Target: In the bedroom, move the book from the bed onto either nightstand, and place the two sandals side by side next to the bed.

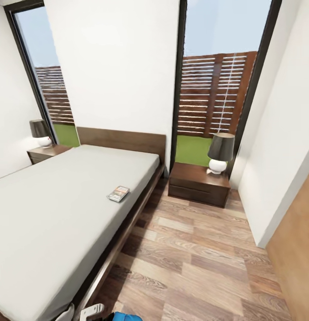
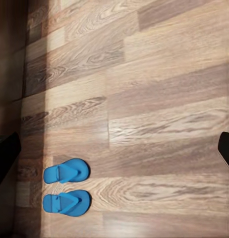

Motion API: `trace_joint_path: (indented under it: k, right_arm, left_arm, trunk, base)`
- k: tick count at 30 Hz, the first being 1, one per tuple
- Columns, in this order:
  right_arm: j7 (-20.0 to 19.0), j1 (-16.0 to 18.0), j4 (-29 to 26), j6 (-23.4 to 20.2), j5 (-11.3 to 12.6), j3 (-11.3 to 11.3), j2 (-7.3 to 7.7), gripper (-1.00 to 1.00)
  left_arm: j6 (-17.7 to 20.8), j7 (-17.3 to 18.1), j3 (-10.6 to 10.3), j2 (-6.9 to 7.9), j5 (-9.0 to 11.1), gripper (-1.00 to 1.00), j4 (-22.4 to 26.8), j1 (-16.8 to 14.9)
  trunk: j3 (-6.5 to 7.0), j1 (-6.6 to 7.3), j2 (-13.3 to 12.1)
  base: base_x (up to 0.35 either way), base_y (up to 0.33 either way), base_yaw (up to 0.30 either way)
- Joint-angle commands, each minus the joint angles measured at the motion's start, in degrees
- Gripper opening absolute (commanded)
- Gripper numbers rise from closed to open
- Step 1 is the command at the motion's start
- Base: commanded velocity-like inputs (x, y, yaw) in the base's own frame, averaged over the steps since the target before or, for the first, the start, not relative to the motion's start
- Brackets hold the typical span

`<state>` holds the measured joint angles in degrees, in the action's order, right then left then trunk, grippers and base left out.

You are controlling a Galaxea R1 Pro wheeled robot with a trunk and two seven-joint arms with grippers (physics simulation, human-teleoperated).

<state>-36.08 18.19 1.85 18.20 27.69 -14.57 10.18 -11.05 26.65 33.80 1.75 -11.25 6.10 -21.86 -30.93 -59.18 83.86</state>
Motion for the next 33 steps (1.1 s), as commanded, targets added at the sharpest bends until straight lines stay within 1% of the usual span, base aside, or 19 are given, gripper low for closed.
trace_joint_path:
  k: [1, 12, 20, 33]
  right_arm:
    - [-0.31, 0.09, 0.21, 0.2, -0.18, -0.46, 0.02, 1.0]
    - [-0.31, 0.09, 0.21, 0.2, -0.18, -0.46, 0.02, 1.0]
    - [-0.31, 0.09, 0.21, 0.22, -0.18, -0.46, 0.02, 1.0]
    - [-0.32, 0.09, 0.2, 0.23, -0.18, -0.46, 0.02, 1.0]
  left_arm:
    - [-0.29, 0.16, 0.47, 0.01, -0.61, 1.0, -0.04, -0.03]
    - [-0.29, 0.16, 0.47, 0.01, -0.61, 1.0, -0.04, -0.03]
    - [-0.29, 0.19, 0.47, 0.01, -0.61, 1.0, -0.04, -0.03]
    - [-0.29, 0.25, 0.48, 0.01, -0.61, 1.0, -0.04, -0.03]
  trunk:
    - [0.13, 0.23, -0.38]
    - [2.1, 2.65, -4.8]
    - [2.16, 2.65, -4.8]
    - [2.43, 2.65, -4.8]
  base:
    - [0.0, 0.0, -0.3]
    - [0.0, 0.0, -0.3]
    - [0.0, 0.0, -0.268]
    - [0.0, 0.0, -0.122]
